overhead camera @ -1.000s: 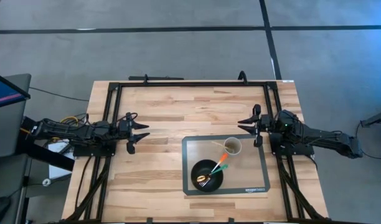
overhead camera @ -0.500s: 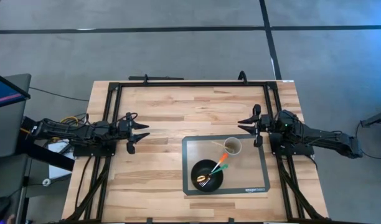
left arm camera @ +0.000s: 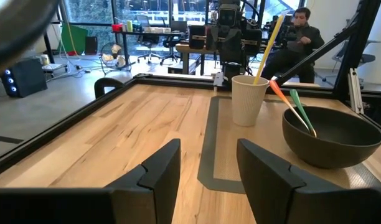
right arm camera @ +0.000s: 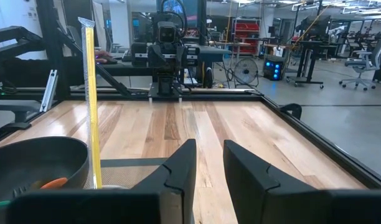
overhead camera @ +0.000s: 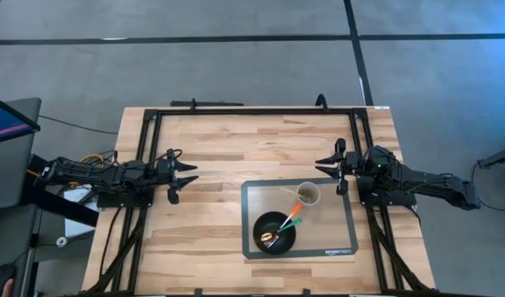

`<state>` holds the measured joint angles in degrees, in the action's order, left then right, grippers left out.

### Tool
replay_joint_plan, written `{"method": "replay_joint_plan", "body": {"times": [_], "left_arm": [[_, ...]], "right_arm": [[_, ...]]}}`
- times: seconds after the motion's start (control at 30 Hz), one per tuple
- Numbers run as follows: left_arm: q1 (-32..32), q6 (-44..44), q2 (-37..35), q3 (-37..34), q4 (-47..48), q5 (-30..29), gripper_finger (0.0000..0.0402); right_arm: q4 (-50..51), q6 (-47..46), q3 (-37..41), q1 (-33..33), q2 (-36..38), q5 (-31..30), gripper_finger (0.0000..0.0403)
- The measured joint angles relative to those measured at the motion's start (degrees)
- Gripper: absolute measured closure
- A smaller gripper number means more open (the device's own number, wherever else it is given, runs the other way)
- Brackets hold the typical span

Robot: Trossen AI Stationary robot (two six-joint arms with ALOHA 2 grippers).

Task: Pick & Place Utensil
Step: Return to Home Position

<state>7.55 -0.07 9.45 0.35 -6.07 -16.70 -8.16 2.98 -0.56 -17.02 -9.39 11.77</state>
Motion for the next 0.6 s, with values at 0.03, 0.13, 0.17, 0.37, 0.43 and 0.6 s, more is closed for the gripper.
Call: {"method": "replay_joint_plan", "body": {"times": [0.03,0.13,0.17,0.37,0.43,0.6], "left_arm": [[0.0,0.0,0.0,0.0,0.0,0.0,0.0243],[0.0,0.0,0.0,0.0,0.0,0.0,0.0243],[0.0,0.0,0.0,0.0,0.0,0.0,0.0243],[0.0,0.0,0.0,0.0,-0.2,0.0,0.0243],[0.0,0.0,0.0,0.0,-0.4,0.0,0.0243],[0.0,0.0,0.0,0.0,-0.5,0.0,0.0243]], "right_arm": [[0.0,0.0,0.0,0.0,0.0,0.0,0.0329],[0.0,0.0,0.0,0.0,0.0,0.0,0.0329],[0.0,0.0,0.0,0.0,0.0,0.0,0.0329],[0.0,0.0,0.0,0.0,0.0,0.0,0.0329],[0.0,0.0,0.0,0.0,0.0,0.0,0.0329],[0.0,0.0,0.0,0.0,0.0,0.0,0.0329]]}}
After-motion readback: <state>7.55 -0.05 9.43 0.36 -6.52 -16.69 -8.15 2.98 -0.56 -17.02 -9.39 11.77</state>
